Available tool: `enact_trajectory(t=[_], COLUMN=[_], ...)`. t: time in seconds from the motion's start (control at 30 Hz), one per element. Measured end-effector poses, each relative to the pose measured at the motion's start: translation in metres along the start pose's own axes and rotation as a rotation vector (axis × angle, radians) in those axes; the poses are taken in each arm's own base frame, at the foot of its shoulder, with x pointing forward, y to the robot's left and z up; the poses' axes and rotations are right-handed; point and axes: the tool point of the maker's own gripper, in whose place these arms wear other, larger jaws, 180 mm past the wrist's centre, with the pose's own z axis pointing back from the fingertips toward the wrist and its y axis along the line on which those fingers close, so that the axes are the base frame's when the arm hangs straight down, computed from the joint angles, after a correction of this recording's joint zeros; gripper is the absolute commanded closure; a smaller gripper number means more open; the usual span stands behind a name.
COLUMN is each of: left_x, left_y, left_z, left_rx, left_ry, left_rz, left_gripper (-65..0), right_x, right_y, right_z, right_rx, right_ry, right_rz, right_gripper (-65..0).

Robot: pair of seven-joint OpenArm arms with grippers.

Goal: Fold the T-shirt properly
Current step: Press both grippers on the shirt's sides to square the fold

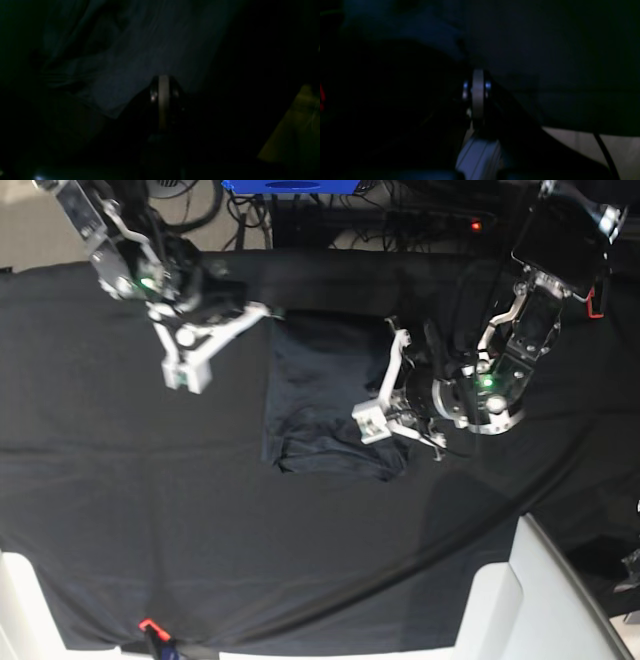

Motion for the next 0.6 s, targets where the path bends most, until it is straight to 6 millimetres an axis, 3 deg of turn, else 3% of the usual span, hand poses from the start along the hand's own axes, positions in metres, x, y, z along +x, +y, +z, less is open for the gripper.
enact_trajectory(t=[0.1, 0.27, 0.6], left_x=[-0.007, -0.026, -0.058], left_y=[0.003, -0.016, -0.028], left_z=[0.003, -0.006, -0.018], left_rx=[0.023, -0.009, -0.044], left_ry=[-0.024, 0.020, 0.094], left_rz=[0.041, 0.034, 0.087], left_gripper=[0.0, 0.0, 0.0], right_x=[0.007, 0.005, 0.012], right_y=[0.020, 0.055, 0.038], right_z=[-0.010, -0.034, -0.058], right_rx=[0.024, 0.060, -0.015], right_ry=[0.022, 0.081, 0.103], right_rz=[0.079, 0.157, 0.164], right_gripper=[0.0, 0.0, 0.0])
